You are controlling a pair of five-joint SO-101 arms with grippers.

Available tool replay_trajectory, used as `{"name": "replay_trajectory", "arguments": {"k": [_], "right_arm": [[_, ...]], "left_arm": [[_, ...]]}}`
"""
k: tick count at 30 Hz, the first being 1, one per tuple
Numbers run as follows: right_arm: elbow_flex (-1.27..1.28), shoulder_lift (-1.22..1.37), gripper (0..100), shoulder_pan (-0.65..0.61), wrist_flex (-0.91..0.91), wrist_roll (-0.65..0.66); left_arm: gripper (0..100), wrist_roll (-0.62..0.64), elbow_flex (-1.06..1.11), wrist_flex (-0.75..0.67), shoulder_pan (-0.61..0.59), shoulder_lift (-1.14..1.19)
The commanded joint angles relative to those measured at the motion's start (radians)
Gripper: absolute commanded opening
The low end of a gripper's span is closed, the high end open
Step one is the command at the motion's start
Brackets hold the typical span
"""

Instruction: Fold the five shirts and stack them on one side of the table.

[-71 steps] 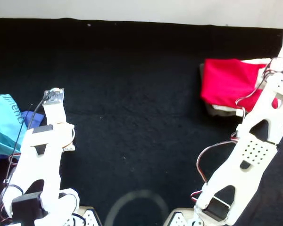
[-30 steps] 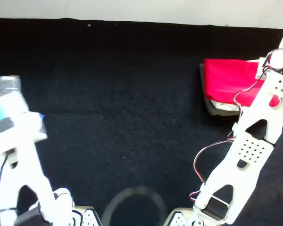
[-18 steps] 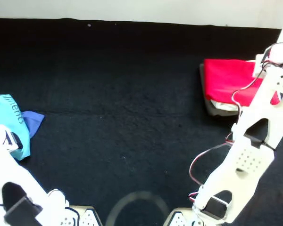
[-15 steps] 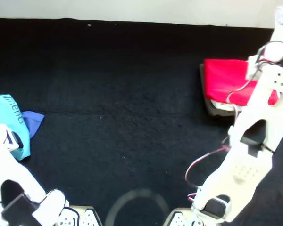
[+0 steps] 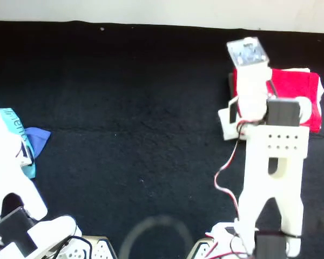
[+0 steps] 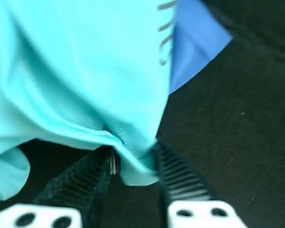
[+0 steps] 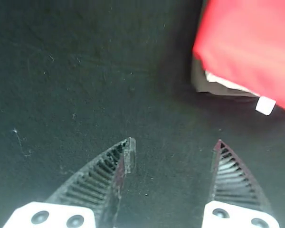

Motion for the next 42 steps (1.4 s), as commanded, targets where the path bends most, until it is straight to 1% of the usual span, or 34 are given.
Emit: {"name": "replay_trajectory", "arguments": {"k": [1,6,9,13,19,25,29,35,39,42], "right_arm": [[0.251,-0.097,25.5,0.03,-0.13,0.005],[0.608,-0.203,25.5,0.093,-0.329,0.009],[0.791,-0.286,25.5,0.097,-0.426,0.009],[0.99,-0.383,25.5,0.097,-0.544,0.009],[1.202,-0.45,25.5,0.096,-0.676,0.006],[1.287,-0.45,25.5,0.096,-0.737,0.006],[1.313,-0.45,25.5,0.096,-0.763,0.005],[1.313,-0.45,25.5,0.096,-0.763,0.003],[1.307,-0.453,25.5,0.094,-0.763,0.003],[1.303,-0.456,25.5,0.094,-0.763,0.003]], "left_arm": [[1,-0.005,-0.073,0.02,0.081,-0.035],[1,-0.005,-0.159,0.098,0.263,-0.153],[1,-0.005,-0.216,0.124,0.409,-0.24],[1,-0.005,-0.285,0.124,0.596,-0.351],[1,-0.006,-0.403,0.12,0.834,-0.449],[1,-0.006,-0.556,0.117,1.007,-0.45],[1,-0.006,-0.668,0.078,1.106,-0.449],[1,-0.006,-0.785,-0.049,1.188,-0.449],[1,-0.006,-0.829,-0.064,1.19,-0.449],[1,-0.006,-0.766,-0.06,1.164,-0.449]]}}
